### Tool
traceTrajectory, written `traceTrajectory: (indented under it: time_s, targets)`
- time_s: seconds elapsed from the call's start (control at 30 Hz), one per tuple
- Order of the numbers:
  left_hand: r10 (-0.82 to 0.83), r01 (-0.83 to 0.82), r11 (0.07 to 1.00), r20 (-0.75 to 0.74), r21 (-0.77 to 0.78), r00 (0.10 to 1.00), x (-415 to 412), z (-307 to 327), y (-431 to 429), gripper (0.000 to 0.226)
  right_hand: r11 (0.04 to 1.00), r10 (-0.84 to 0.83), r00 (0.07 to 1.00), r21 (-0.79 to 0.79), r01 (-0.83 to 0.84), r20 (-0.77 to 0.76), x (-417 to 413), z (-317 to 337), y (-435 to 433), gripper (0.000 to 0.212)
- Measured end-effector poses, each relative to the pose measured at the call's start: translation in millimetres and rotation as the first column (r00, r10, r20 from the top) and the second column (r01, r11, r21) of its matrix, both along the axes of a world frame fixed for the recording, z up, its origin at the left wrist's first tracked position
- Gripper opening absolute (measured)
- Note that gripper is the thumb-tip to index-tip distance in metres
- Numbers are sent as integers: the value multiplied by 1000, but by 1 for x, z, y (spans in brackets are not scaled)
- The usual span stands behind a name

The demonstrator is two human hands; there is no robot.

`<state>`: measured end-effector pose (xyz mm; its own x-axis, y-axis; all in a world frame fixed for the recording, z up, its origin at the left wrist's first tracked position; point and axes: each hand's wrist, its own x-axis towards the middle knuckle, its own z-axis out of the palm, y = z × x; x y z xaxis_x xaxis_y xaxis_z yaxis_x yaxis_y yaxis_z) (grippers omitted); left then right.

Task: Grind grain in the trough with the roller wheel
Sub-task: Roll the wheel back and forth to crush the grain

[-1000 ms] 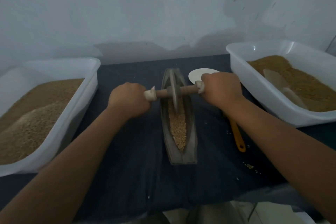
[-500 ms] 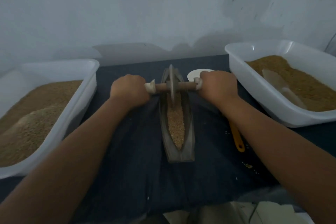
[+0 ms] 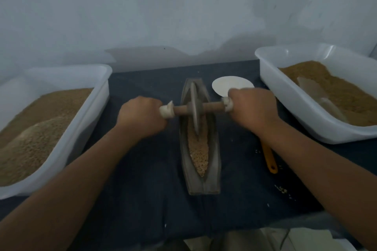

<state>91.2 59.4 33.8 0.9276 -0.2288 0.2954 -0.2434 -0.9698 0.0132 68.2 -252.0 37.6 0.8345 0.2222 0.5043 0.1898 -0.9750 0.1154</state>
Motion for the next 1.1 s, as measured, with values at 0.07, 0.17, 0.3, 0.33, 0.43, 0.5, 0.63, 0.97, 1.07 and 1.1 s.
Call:
traceTrajectory:
  time_s: [0.07,0.17,0.3,0.33,0.43,0.5,0.63,0.97,1.07,1.1]
  targets:
    - [59,-60,998,-59,-30,997,25,5,-10,37,1000,2,1000,-6,-2,24,21,13,9,50]
    - [58,-60,998,-112,-16,992,23,11,-10,32,1000,5,999,-30,-7,-42,16,23,10,53]
    - [-78,78,997,-16,7,997,-41,-7,18,31,995,38,999,-90,-41,-31,-31,6,-2,29]
    - [-112,112,994,28,9,993,-57,-10,23,33,995,88,996,-52,-89,-25,-45,3,-5,29]
    - [-119,119,993,63,3,991,-59,-13,27,35,990,137,990,8,-138,14,-48,-2,-10,29]
    - [-54,54,999,-15,6,998,-32,-5,13,33,999,31,999,11,-31,-30,-26,-1,-6,30]
    - [44,-46,999,-149,-6,988,37,26,-14,29,996,-73,997,42,74,-28,22,15,13,33]
    - [-123,121,992,44,46,991,-73,1,23,36,993,115,993,25,-115,13,-60,-11,-14,30]
    - [-61,61,998,-47,3,997,-45,2,10,32,998,60,998,-8,-60,24,-32,-10,-9,31]
    - [-30,30,1000,-76,-5,997,-28,5,2,29,1000,13,1000,-12,-13,17,-18,-6,-5,33]
